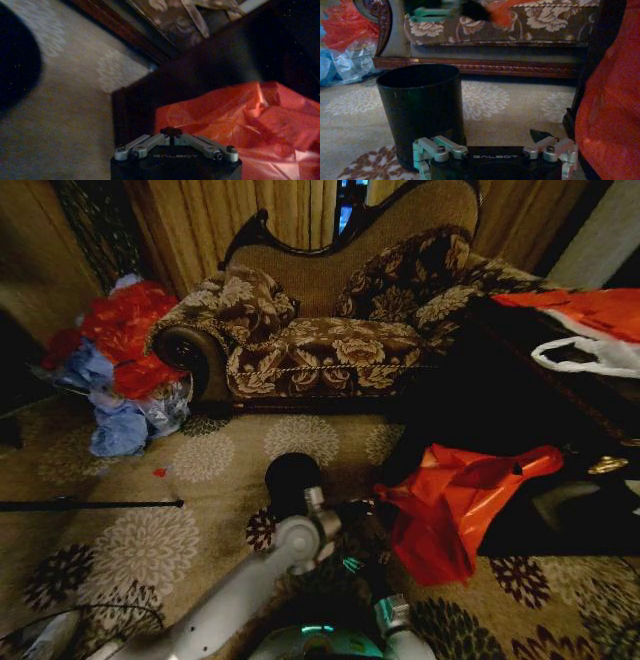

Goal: Place a garbage bag over the trash bin.

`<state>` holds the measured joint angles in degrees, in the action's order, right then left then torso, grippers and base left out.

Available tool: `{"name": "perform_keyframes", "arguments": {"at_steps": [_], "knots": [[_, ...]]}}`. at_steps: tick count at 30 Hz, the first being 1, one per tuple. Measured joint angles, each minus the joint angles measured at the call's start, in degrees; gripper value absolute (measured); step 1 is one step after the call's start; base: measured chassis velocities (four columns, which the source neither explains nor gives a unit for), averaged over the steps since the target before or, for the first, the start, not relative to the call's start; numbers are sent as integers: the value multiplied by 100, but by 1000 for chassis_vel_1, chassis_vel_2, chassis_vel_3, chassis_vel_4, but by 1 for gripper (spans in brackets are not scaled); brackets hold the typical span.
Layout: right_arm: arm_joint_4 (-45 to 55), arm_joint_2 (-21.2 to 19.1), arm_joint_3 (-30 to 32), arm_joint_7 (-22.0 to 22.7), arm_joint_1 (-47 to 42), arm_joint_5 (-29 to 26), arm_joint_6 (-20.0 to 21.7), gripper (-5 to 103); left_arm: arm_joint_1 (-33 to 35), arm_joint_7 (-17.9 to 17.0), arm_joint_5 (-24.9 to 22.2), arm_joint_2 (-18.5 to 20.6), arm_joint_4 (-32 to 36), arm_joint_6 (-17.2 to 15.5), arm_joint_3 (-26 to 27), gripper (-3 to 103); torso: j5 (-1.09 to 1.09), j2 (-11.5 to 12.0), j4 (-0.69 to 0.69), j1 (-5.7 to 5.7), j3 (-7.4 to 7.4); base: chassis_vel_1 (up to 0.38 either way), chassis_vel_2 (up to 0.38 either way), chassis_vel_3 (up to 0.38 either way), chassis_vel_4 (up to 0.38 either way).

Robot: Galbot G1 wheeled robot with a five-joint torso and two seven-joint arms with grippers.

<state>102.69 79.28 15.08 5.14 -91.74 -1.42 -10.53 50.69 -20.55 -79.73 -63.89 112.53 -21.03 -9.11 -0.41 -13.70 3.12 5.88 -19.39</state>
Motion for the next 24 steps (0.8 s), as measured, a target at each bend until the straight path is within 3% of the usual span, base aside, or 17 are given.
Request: {"name": "perform_keyframes", "arguments": {"at_steps": [6,10,16,19,22,24], "knots": [[-29,-40,-14,-1,51,-57,-4,100,499,139,34,477,189,-107,709,0,0,0,0,0,0,0,0,0,0],[-64,-44,-15,-8,62,-70,-19,100,755,203,125,579,257,-118,911,0,-1,0,-1,0,0,0,0,0,0],[-90,-33,-98,-11,139,-71,-26,100,870,248,158,356,405,-127,836,-3,0,0,0,0,0,0,0,0,0],[-88,-33,-105,-7,153,-71,-26,100,822,234,160,243,405,-129,762,1,1,0,0,0,0,0,0,0,0],[-56,-45,-63,-4,134,-70,-28,100,744,171,169,147,415,-123,645,16,1,0,0,0,0,0,0,0,0],[-47,-48,-43,-4,119,-69,-34,100,736,166,171,148,422,-122,634,12,1,0,0,0,0,0,0,0,0]]}}
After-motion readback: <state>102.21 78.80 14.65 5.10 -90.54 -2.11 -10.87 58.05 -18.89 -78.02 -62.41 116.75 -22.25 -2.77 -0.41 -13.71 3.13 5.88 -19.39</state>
